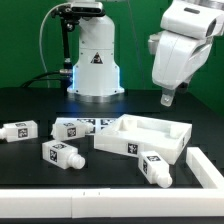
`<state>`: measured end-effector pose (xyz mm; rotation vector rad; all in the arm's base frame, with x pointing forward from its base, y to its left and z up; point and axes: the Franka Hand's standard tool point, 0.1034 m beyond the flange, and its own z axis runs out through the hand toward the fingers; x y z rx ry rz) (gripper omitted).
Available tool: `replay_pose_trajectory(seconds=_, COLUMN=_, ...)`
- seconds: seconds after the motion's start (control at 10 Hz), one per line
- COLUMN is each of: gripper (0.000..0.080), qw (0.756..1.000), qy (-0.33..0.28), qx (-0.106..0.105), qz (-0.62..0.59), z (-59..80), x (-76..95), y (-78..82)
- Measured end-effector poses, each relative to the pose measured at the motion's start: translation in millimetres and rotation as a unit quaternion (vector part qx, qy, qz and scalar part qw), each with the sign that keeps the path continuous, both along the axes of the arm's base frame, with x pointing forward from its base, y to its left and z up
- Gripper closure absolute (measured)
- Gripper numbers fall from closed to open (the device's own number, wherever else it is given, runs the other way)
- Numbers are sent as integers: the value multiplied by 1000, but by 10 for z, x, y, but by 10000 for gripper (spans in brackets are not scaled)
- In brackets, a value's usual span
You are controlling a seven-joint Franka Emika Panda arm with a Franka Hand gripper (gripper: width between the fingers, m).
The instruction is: Assemble square table
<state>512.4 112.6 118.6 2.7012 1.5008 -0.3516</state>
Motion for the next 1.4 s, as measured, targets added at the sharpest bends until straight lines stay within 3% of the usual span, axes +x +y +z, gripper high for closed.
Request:
replay_pose_trajectory(seconds=0.5, gripper=150, qw=1000, qy=0, qx=1, qz=-1, z=-9, x=2, y=-1)
replay_pose_trajectory(seconds=0.6, gripper=150, qw=998, qy=-26, qx=1, qz=-50, z=-41, x=80, y=3)
replay_pose_trajectory(seconds=0.7, gripper=150, qw=995, qy=-37, qx=-1, qz=-88, z=-116, x=141, y=-46)
replay_pose_trajectory(seconds=0.9, gripper=150, qw=993, qy=-15, qx=13, qz=-120, z=-241, x=186, y=-298)
replay_pose_trajectory(seconds=1.4, gripper=150, qw=988, qy=-26, qx=15, qz=-148, z=-277, x=219, y=-275)
